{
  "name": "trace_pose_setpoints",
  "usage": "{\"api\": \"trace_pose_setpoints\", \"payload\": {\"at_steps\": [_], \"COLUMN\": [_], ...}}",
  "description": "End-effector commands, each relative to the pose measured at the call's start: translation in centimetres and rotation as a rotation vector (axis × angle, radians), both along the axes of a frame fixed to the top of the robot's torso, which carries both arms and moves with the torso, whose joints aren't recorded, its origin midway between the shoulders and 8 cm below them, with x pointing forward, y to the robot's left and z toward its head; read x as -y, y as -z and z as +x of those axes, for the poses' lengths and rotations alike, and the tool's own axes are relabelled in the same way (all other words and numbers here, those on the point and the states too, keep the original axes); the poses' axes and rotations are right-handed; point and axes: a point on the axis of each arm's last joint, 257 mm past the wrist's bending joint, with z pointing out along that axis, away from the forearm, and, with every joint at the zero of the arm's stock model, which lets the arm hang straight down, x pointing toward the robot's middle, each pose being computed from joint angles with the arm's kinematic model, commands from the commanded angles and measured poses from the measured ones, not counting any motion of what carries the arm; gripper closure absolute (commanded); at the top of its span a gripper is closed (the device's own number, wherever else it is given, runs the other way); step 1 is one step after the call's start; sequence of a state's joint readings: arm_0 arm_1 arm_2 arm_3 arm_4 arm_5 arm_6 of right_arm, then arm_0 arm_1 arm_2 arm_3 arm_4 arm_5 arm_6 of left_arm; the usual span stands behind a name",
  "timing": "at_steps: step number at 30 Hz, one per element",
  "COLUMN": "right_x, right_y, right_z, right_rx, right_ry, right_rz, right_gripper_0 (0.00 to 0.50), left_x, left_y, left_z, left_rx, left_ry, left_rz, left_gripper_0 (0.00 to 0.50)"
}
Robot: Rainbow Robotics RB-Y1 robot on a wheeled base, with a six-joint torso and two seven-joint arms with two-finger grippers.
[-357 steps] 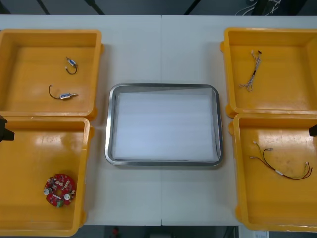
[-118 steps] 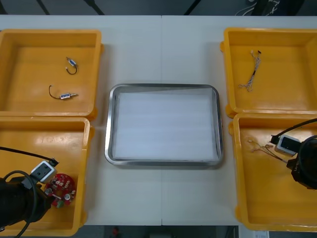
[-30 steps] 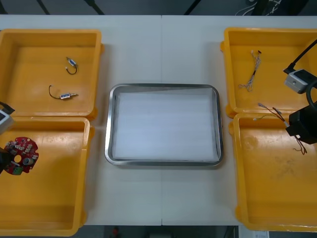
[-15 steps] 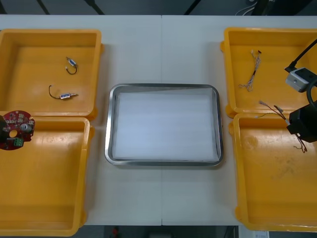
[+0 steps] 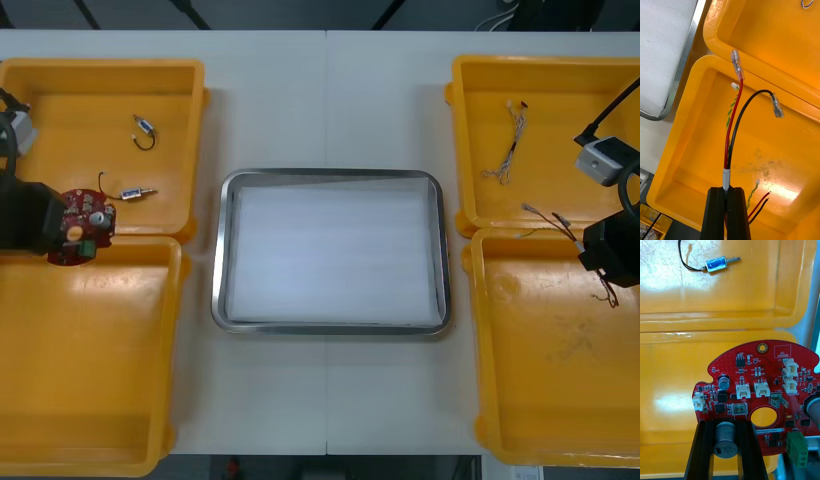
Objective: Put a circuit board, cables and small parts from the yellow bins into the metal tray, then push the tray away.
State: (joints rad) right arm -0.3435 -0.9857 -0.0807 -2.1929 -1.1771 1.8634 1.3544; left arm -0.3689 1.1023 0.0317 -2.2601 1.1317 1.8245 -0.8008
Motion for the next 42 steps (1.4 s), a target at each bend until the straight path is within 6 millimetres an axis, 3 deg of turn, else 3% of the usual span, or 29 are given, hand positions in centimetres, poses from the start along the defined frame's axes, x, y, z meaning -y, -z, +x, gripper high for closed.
{"api": "trace_pose_setpoints", "payload": {"at_steps": [1,11,19,26,32,42], "right_x": [-0.3,-0.3,-0.3,-0.3,-0.3,-0.3], "right_y": [-1.4,-1.4,-1.4,-1.4,-1.4,-1.4], "right_z": [0.5,0.5,0.5,0.5,0.5,0.5], "right_rx": [0.046,0.046,0.046,0.046,0.046,0.046], "right_ry": [-0.014,-0.014,-0.014,-0.014,-0.014,-0.014], "right_rz": [-0.026,-0.026,-0.026,-0.026,-0.026,-0.026], "right_gripper_0": [0.5,0.5,0.5,0.5,0.5,0.5], "left_x": [1.9,5.9,10.8,14.4,16.1,19.0], "left_y": [-0.2,1.5,2.3,3.7,5.3,7.5], "left_z": [2.1,5.6,7.6,6.5,5.0,4.4], "left_rx": [0.034,0.053,0.089,0.042,0.013,0.011], "left_ry": [-0.044,-0.06,-0.138,-0.143,-0.114,-0.12], "left_rz": [-0.026,-0.033,-0.093,-0.151,-0.116,-0.103], "left_gripper_0": [0.5,0.5,0.5,0.5,0.5,0.5]}}
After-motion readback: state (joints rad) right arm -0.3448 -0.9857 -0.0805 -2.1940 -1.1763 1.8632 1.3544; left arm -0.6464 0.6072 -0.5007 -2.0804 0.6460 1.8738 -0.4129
